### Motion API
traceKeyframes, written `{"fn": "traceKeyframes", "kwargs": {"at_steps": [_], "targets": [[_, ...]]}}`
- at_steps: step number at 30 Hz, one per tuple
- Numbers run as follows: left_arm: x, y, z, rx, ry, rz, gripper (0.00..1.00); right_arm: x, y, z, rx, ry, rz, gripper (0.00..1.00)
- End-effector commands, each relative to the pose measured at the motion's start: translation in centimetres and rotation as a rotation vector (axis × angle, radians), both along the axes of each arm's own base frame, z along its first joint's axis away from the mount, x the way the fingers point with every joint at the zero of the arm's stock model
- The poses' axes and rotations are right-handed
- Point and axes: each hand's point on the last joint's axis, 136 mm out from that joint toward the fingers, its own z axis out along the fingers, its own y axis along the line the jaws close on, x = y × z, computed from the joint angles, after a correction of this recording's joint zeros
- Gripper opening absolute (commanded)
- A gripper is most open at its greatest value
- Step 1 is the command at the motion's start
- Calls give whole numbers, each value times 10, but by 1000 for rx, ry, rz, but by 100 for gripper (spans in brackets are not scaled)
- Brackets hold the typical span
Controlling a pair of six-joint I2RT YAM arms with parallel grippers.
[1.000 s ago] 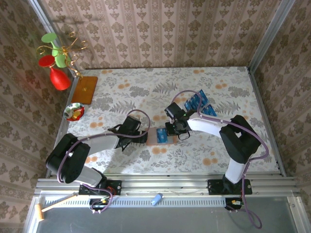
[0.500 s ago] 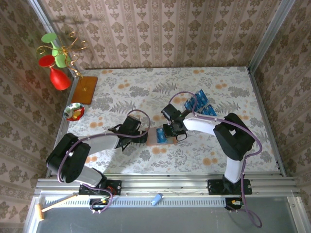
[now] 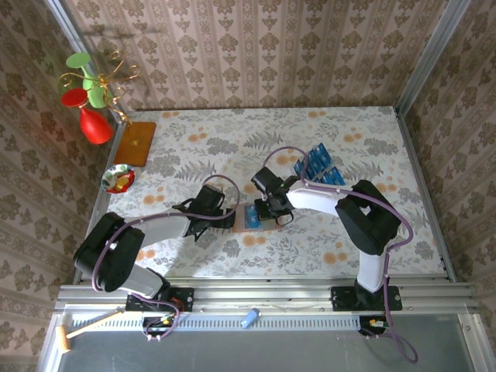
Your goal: Put the credit cards into the card holder
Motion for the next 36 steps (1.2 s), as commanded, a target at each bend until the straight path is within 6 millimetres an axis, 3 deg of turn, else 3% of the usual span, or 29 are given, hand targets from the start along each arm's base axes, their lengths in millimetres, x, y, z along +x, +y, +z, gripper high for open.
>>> {"fn": "traceKeyframes", "kwargs": {"at_steps": [1, 8, 36], "targets": [[-9, 8, -19, 20, 64, 11, 100, -2, 0, 1, -36, 9, 18, 9], [-9, 7, -21, 20, 69, 9, 100, 3, -4, 11, -59, -11, 29, 9], [-8, 5, -24, 13, 76, 7, 100, -2, 22, -2, 27, 43, 27, 8]]}}
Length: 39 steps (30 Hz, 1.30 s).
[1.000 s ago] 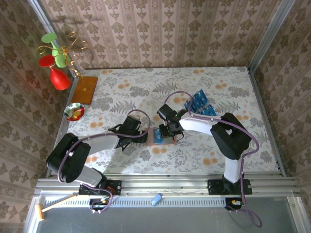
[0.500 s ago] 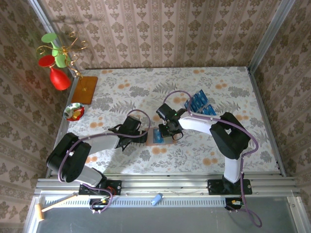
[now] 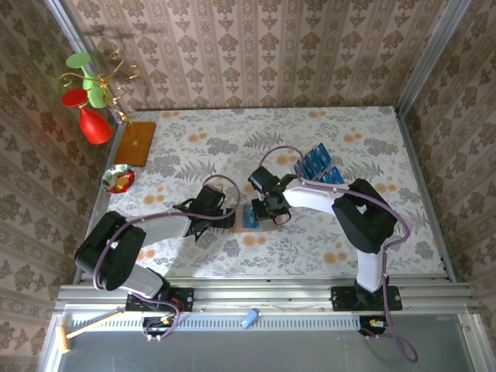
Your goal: Put the credit cards into the card holder
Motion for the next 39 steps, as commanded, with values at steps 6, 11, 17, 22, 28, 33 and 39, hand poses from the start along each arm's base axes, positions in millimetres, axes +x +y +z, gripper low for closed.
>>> {"fn": "traceKeyframes", "kwargs": {"at_steps": [6, 11, 17, 22, 28, 33, 39], "targets": [[-10, 3, -22, 2, 79, 3, 100, 1, 19, 0, 37, 13, 10, 8], [-10, 3, -23, 0, 81, 3, 100, 3, 24, 1, 45, 12, 14, 8], [-11, 3, -23, 0, 82, 3, 100, 4, 29, 4, 64, 12, 10, 8], [-11, 3, -24, 0, 84, 1, 100, 4, 35, 5, 89, 19, 10, 7], [-11, 2, -23, -2, 83, 0, 100, 2, 43, 6, 126, 31, 16, 7], [-10, 3, -19, 5, 75, -1, 100, 3, 34, 14, 103, 7, 12, 8], [-5, 11, -5, 1, 50, 16, 100, 7, 10, 23, 95, -18, -25, 9]]}}
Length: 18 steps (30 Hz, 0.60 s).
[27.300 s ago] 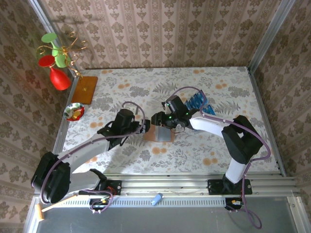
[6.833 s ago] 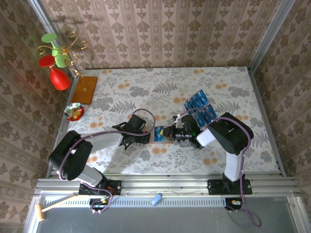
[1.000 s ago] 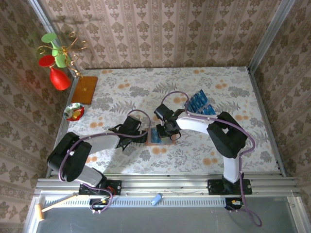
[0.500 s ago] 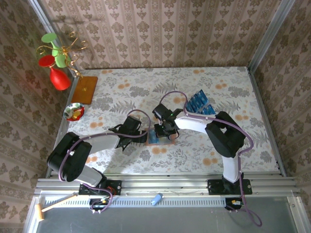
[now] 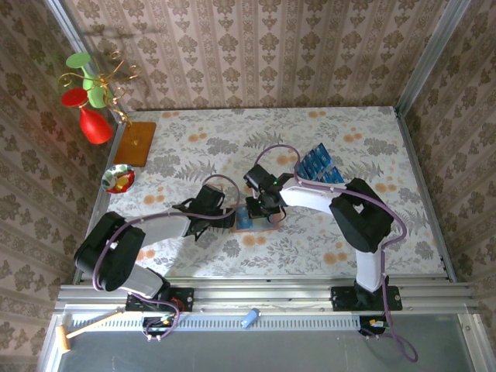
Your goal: Put the credit cards into the card holder
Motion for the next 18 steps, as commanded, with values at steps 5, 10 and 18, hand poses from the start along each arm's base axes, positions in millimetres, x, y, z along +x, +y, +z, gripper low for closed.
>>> {"fn": "traceKeyframes", "kwargs": {"at_steps": [5, 10, 18], "targets": [[-2, 20, -3, 19, 44, 28, 100, -1, -22, 5, -5, -5, -27, 9], [-3, 26, -4, 27, 51, 35, 100, -3, -23, 4, 0, 2, -29, 8], [-7, 26, -13, 25, 74, 34, 100, -1, -5, 19, 45, -11, -6, 8]]}}
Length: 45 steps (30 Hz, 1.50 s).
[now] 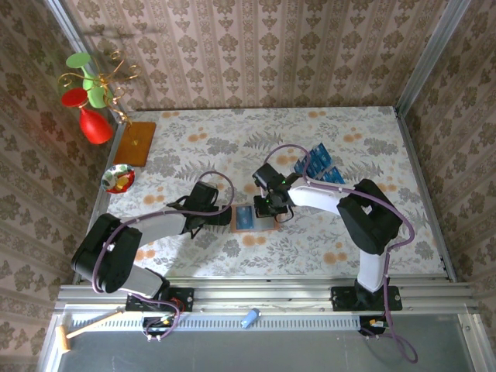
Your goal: Put the credit cards into the card holder
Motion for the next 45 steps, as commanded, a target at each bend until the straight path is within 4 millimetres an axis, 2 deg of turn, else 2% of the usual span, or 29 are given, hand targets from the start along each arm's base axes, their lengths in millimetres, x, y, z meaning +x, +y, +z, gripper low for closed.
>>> {"fn": "traceKeyframes", "kwargs": {"at_steps": [1, 10, 22, 36, 39, 45], "targets": [[-12, 15, -16, 49, 60, 11, 100, 2, 17, 19, 49, -19, 26, 8], [-13, 14, -22, 46, 76, 16, 100, 1, 33, 12, 56, -2, 45, 8], [-13, 9, -28, 39, 88, 9, 100, -1, 33, -3, 40, 21, 45, 7], [-13, 1, -35, 32, 99, -5, 100, -2, 45, -6, 61, 38, 56, 7], [-13, 1, -34, 31, 96, -3, 100, -1, 44, 0, 61, 25, 58, 7], [-9, 5, -22, 48, 77, 9, 100, 4, 33, 37, 72, -42, 55, 9]]}}
